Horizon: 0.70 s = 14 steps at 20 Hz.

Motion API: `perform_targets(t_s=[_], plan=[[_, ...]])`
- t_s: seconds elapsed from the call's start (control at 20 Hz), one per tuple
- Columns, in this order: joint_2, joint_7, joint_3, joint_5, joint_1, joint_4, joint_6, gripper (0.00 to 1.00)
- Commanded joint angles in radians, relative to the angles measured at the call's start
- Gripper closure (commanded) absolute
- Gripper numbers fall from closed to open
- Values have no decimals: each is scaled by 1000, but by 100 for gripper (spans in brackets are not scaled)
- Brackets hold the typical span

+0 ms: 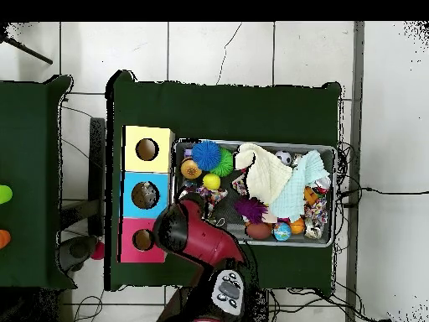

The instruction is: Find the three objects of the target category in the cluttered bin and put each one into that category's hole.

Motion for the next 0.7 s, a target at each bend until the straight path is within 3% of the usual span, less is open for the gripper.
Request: perform_targets(t_s=[0.05, 0.45, 0.7], plan=[[67, 252, 31, 111, 60, -87, 0, 0], [100, 255, 48, 153, 57, -103, -27, 0], [114, 247, 68, 142, 40, -104, -58, 0]])
